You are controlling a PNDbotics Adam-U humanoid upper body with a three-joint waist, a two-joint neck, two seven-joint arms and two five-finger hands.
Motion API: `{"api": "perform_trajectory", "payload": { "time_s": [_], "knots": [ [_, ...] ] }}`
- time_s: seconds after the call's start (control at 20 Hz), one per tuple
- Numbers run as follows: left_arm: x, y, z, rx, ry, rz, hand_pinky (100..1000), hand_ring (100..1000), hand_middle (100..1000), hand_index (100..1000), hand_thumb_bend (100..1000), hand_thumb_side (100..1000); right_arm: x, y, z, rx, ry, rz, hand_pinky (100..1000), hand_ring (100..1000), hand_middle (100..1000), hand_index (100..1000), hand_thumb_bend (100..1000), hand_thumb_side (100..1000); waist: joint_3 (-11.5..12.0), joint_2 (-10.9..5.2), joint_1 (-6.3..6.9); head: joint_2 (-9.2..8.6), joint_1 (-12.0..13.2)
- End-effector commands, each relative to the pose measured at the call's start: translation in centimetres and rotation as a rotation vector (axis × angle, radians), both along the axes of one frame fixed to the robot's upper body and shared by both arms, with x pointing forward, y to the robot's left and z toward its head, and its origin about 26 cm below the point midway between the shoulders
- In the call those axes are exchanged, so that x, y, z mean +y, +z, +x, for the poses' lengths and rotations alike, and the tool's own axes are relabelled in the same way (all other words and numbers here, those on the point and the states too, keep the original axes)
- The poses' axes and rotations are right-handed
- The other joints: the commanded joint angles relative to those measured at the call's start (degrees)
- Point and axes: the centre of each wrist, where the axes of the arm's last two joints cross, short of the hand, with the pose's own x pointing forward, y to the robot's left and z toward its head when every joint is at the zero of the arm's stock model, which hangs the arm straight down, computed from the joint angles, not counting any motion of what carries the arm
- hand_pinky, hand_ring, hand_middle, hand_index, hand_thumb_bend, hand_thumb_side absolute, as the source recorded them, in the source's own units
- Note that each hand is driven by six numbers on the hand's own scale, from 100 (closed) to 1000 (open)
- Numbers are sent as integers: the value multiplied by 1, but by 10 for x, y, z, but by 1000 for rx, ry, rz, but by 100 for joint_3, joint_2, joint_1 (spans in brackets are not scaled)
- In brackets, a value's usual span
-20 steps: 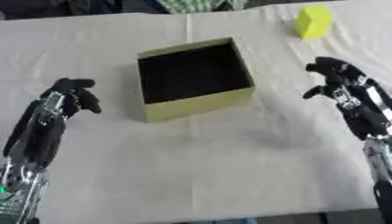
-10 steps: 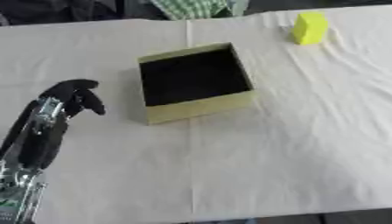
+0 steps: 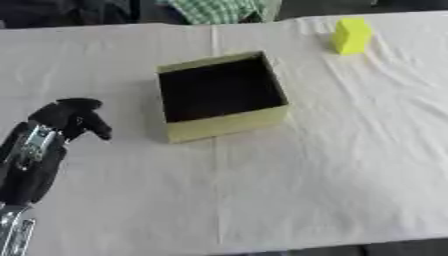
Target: Pick up objects on the table and place them in the box.
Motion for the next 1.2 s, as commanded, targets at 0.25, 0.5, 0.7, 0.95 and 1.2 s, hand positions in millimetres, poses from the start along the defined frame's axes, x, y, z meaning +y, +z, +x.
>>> {"api": "perform_trajectory", "payload": {
  "time_s": [0.25,0.5,0.7,0.95,1.2],
  "knots": [
    [-3,11,0,-47,-83,34,677,527,510,755,100,880,-59,46,20,100,-117,161,628,856,777,876,100,539,157,-113,-85,-54,-321],
    [-6,12,0,-53,-130,46,677,527,510,756,100,876,-111,30,63,375,-129,309,606,903,794,890,100,575,249,-157,-147,-49,-514],
    [-8,12,0,-52,-159,60,677,527,511,757,100,876,-150,-9,88,570,-210,372,596,921,799,892,100,584,285,-192,-174,-52,-605],
    [-8,12,0,-53,-173,67,676,527,511,757,100,874,-172,-65,105,740,-334,381,583,941,808,898,100,620,304,-226,-177,-55,-735],
    [-9,12,0,-60,-189,67,676,527,511,758,100,874,-187,-127,109,919,-462,399,577,951,814,902,100,725,340,-230,-152,-62,-834]
  ]
}}
